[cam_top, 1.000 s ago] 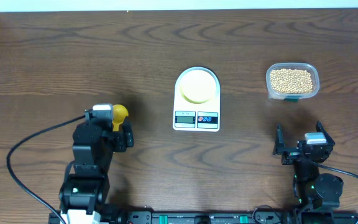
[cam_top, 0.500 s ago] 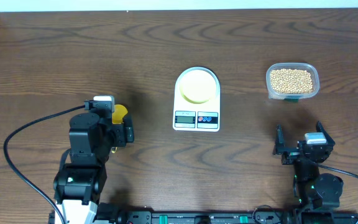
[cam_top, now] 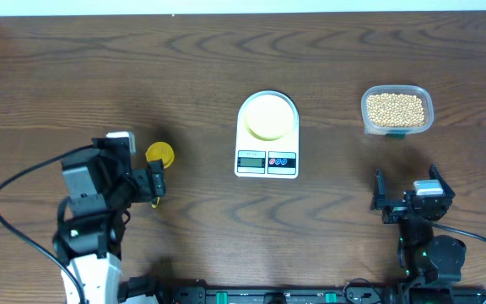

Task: Scoop item into bowl and weigh 50g on scale
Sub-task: 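Raise the left arm and move the left gripper over the yellow scoop, then lower the left gripper down around the yellow scoop's bowl rim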

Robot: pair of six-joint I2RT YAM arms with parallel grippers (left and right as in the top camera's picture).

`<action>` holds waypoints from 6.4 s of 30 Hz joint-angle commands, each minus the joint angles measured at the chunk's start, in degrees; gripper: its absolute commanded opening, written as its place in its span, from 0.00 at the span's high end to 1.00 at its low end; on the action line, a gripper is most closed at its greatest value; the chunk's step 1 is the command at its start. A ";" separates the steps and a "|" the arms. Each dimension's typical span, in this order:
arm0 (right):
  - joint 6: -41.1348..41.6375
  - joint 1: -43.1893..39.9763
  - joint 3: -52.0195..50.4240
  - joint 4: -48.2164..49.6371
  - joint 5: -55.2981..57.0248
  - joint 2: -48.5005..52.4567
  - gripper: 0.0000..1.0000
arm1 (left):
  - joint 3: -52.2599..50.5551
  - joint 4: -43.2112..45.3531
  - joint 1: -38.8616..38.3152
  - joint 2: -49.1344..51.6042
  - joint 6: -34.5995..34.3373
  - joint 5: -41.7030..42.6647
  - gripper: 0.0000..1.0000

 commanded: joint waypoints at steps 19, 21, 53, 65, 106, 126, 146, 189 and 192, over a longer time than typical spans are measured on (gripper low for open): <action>-0.17 -0.46 -0.09 -0.26 0.68 -0.37 0.01 | 19.21 -14.73 0.72 24.41 10.29 0.39 0.09; -0.17 -0.46 -0.09 -0.26 0.66 -0.37 0.01 | 20.57 -15.17 0.72 25.92 10.29 0.39 0.09; -0.17 -0.46 -0.09 -0.26 0.66 -0.37 0.01 | 30.53 -18.88 0.76 44.04 12.81 -4.76 0.09; -0.17 -0.46 -0.09 -0.26 0.66 -0.37 0.01 | 30.53 -17.57 0.76 47.89 12.83 -4.76 0.09; -0.17 -0.46 -0.09 -0.26 0.68 -0.37 0.01 | 27.08 -11.15 0.76 51.84 12.83 -4.74 0.09; -0.17 -0.46 -0.09 -0.26 0.66 -0.37 0.01 | 27.08 -11.13 0.76 51.87 12.81 -4.74 0.09; -0.17 -0.46 -0.09 -0.26 0.68 -0.37 0.01 | 27.02 -11.15 0.76 51.89 12.81 -4.74 0.09; -0.17 -0.46 -0.09 -0.26 0.66 -0.37 0.01 | 26.86 -10.93 0.76 54.58 12.81 -4.76 0.09; -0.17 -0.46 -0.09 -0.26 0.66 -0.37 0.01 | 26.86 -10.80 0.76 55.06 12.81 -4.76 0.09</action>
